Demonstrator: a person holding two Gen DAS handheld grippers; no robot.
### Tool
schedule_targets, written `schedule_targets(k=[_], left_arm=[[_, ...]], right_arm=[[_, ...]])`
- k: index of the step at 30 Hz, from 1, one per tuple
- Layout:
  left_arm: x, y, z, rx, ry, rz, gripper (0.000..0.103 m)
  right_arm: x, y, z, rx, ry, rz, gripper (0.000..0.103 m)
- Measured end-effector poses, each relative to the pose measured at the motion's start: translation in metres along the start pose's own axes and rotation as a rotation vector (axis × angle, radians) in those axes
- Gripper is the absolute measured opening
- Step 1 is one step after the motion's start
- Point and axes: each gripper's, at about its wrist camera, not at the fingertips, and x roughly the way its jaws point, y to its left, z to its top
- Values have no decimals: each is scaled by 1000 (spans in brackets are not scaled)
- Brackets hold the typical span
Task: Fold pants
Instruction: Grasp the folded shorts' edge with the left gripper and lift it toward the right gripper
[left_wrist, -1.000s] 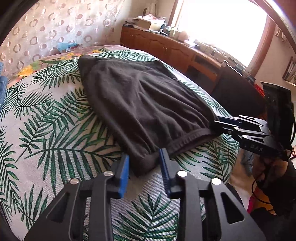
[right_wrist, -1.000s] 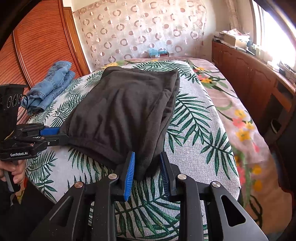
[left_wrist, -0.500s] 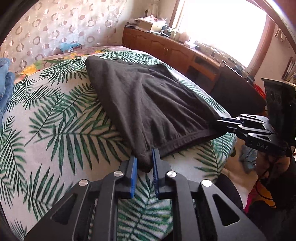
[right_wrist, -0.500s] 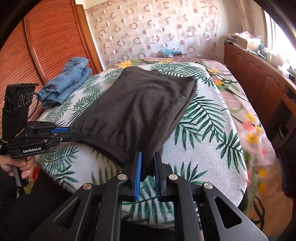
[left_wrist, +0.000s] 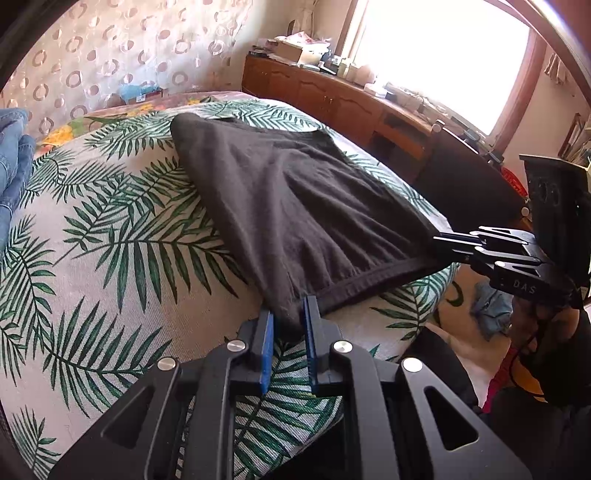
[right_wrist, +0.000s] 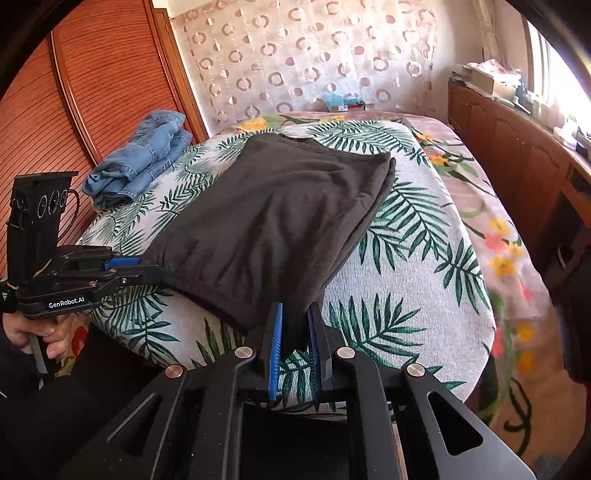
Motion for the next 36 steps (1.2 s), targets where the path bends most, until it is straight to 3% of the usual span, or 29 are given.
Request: schedule_targets(k=[13,26,36], left_arm=[[-38,-18,6,39,-68,-6,16],[-21,-1,51,49,-103,28,16],[5,20,84,38,-90,48,16]], right_arm=[[-34,6,2,-18,-65,34,13],[-25,-7,24,1,-143,14,11],[2,-10,41,-2,-143,-30,10]])
